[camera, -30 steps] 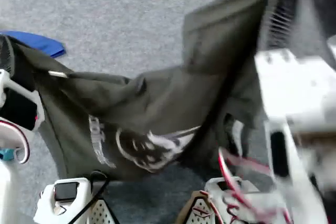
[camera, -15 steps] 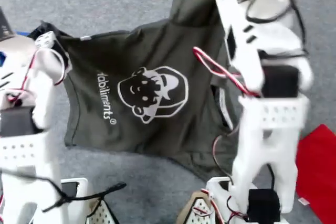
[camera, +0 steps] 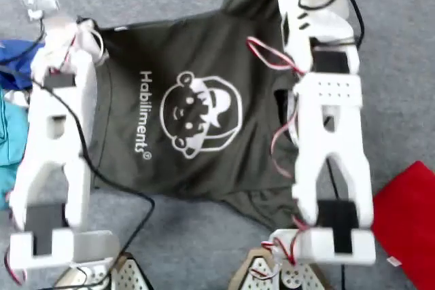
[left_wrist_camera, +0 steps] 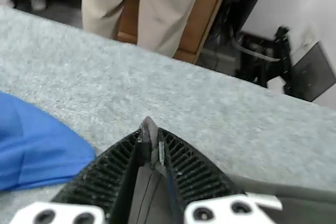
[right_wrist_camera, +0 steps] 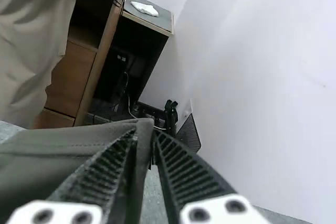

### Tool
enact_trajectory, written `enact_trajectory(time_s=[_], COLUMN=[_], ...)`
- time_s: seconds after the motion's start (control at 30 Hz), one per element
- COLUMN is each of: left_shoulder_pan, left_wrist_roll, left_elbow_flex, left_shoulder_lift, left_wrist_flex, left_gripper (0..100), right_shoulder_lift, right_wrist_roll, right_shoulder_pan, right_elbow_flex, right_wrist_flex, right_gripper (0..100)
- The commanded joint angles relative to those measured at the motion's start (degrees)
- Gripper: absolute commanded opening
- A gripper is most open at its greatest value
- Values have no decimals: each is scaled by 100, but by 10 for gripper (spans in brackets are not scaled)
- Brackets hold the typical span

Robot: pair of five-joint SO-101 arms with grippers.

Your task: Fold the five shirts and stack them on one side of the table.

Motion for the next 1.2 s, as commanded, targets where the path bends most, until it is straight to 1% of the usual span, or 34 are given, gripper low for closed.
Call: enact_trajectory(time_s=[0.0,0.1,0.23,0.43,0.6,0.73,0.8,0.9,1.0,1.1,1.17], left_shoulder_pan=[-105,-149,-149,-255,-202,-202,-211,-211,-229,-202,-202], left_wrist_roll=[-70,-88,-457,-466,-466,-466,-466,-466,-466,-475,-545], left_elbow_flex=[-1574,-2462,-3358,-4659,-5829,-6523,-6796,-7235,-7578,-7859,-8009], left_shoulder_lift=[892,1587,2396,3196,3705,4295,4514,4769,4848,4848,4848], left_wrist_flex=[220,237,237,281,1029,1196,1459,1908,2505,3305,3965], left_gripper=[20,20,20,20,20,20,20,20,20,20,20], right_shoulder_lift=[875,1807,2897,4057,4813,5376,5569,5692,5692,5701,5701], right_wrist_roll=[-9,-9,-9,9,545,1160,1319,1319,1319,1213,1204], right_shoulder_pan=[101,101,101,84,4,-75,-84,-84,-110,-119,-119], right_elbow_flex=[-1279,-2334,-3723,-5648,-6870,-7521,-7776,-8110,-8479,-9077,-9525], right_wrist_flex=[-176,-149,-141,-114,237,79,202,765,1697,2998,4105], right_gripper=[5,5,5,5,5,5,5,5,5,5,5])
